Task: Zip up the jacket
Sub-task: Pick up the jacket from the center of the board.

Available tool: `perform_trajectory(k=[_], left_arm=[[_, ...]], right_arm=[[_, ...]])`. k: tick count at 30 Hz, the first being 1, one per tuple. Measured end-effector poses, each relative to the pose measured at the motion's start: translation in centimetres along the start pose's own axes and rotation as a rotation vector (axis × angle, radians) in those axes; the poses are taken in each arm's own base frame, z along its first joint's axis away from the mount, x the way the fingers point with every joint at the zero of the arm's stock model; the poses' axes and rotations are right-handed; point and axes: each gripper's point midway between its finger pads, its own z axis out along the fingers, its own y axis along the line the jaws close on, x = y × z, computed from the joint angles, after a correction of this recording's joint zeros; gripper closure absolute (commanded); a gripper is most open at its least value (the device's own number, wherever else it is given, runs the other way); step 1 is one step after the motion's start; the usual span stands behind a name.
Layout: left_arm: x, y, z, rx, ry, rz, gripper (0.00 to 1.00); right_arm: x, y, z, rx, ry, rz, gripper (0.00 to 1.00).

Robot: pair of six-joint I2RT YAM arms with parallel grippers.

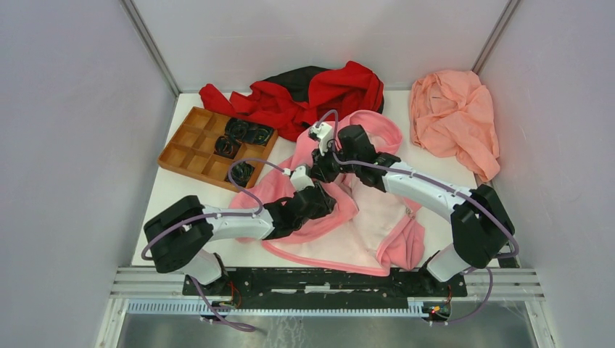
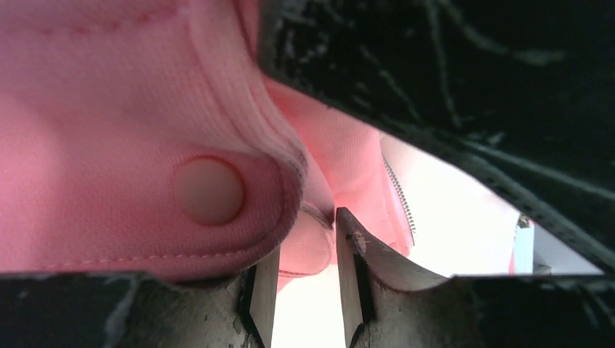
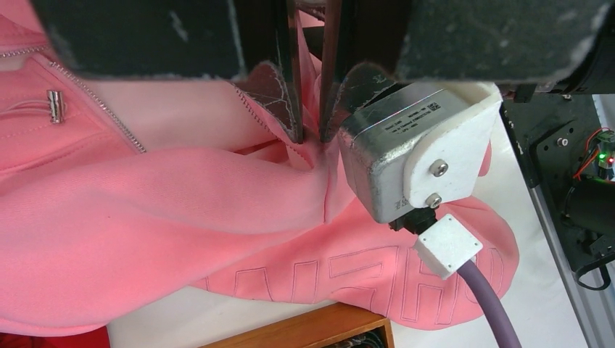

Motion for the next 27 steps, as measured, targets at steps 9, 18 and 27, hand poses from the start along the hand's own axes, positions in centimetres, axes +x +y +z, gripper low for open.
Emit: perform_trajectory(k=[9, 18, 27], left_arm=[[0.0, 0.5, 0.7, -0.026, -0.014, 0.038, 0.68], [-0.8, 0.5, 0.8, -0.013, -0.052, 0.09, 0.98], [-0.8, 1.6, -2.3, 0.105, -0.055, 0.196, 0.98]], right_arm=[[0.0, -0.2, -0.5, 0.013, -0.004, 0.002, 0.8], [-0.2, 0.3, -0.9, 0.0, -0.014, 0.002, 0.79], [-0.2, 1.4, -2.1, -0.055, -0.04, -0.031, 0.52]])
